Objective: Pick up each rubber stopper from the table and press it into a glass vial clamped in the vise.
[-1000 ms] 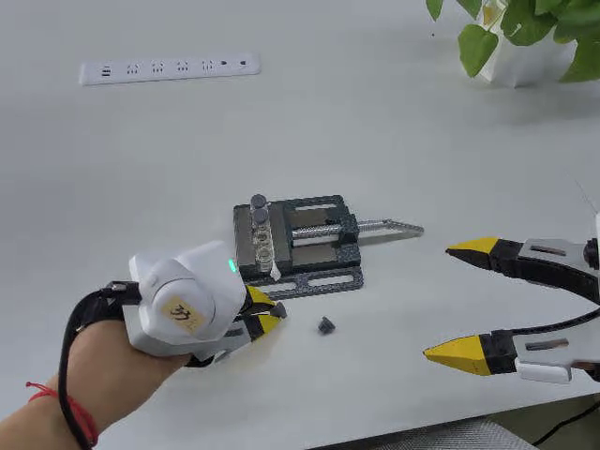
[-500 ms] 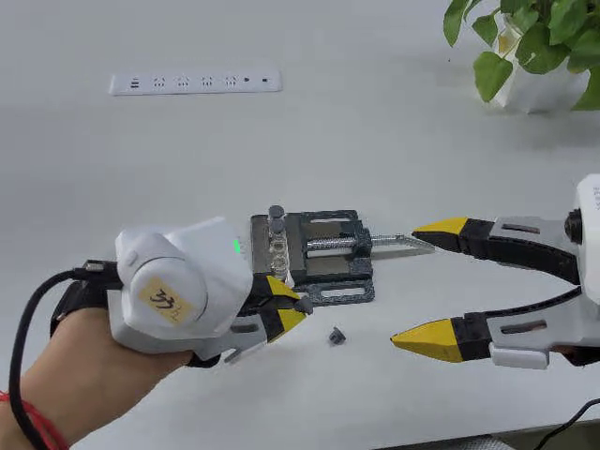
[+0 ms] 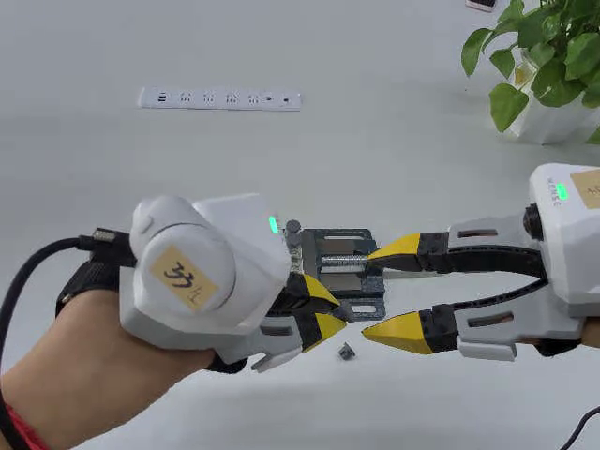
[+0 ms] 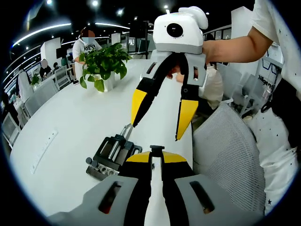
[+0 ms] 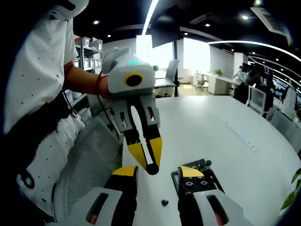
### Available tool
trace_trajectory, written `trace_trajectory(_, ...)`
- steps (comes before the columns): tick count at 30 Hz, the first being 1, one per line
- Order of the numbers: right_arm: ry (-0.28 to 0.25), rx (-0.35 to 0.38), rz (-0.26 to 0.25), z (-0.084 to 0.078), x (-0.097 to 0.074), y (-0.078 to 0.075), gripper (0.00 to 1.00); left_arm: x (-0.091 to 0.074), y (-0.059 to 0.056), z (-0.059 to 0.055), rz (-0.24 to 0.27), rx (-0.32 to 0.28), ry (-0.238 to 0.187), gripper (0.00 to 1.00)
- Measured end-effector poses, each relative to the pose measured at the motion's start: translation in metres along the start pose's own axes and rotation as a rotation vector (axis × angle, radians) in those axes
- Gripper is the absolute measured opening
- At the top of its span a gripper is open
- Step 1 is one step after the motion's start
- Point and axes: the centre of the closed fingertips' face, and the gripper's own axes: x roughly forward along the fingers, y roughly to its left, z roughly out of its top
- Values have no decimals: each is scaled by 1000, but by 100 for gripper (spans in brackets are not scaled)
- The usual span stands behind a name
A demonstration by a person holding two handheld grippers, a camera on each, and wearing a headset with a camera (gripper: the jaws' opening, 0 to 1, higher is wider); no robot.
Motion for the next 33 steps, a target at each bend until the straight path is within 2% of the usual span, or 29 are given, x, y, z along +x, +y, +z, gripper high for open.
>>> trace_trajectory(6,25,-24,47,1,3,7,17,-3,-5,7,-7,3,-16,3)
trace_trajectory(12,43,-37,69,0,5,10,13,-4,-7,11,-10,3,-26,3)
trace_trajectory(21,44,-36,89,1,5,12,8,-3,-8,13,-14,5,-29,3)
trace_trajectory(33,41,-34,99,1,4,14,7,-4,-10,13,-26,19,-27,3)
